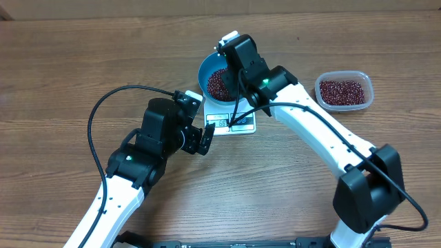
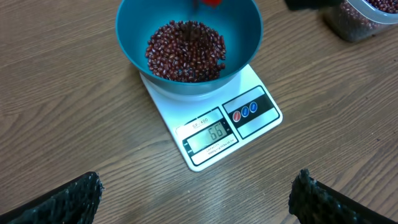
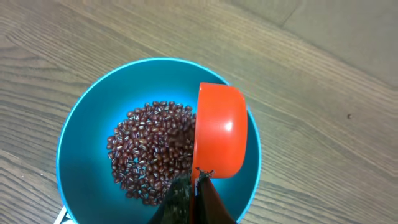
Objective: Scoop item into bowl and weigh 150g on scale
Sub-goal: 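Tip the scoop to pour beans into the teal bowl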
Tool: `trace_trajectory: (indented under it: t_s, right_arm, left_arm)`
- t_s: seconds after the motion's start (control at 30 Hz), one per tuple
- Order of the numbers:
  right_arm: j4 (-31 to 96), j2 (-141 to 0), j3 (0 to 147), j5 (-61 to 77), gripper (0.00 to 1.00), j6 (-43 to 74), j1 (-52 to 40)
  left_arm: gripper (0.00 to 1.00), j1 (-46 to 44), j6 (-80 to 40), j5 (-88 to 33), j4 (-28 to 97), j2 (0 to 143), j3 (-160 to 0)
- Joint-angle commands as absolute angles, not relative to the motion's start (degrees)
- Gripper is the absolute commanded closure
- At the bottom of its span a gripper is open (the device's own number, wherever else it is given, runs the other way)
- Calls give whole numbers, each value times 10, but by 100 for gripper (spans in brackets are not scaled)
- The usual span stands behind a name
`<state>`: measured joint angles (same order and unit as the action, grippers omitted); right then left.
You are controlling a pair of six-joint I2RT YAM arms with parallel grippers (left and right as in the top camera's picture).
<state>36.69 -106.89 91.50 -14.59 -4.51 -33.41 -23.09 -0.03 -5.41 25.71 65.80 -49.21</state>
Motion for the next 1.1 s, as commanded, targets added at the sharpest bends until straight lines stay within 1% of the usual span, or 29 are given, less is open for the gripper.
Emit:
trace_trajectory:
  t_s: [0.0, 0.1, 0.27, 0.73, 0.9, 1.07]
  right_arm:
    - [368, -1038, 935, -146, 96, -50, -335]
    - [368, -1038, 935, -143, 96, -52, -335]
    - [370, -1038, 935, -145, 96, -99, -341]
    - [381, -1027, 935, -136, 96, -136, -341]
    - [392, -1027, 935, -76, 96, -133, -327]
    - [398, -1024, 935, 19, 96, -105, -283]
  left_arm:
    - [0, -229, -6, -58, 257, 660, -490]
    - [0, -229, -6, -58, 257, 660, -490]
    - [1, -229, -6, -58, 257, 660, -490]
    - [0, -229, -6, -58, 257, 660, -490]
    - [1, -229, -6, -58, 257, 660, -490]
    - [1, -229, -6, -58, 257, 660, -489]
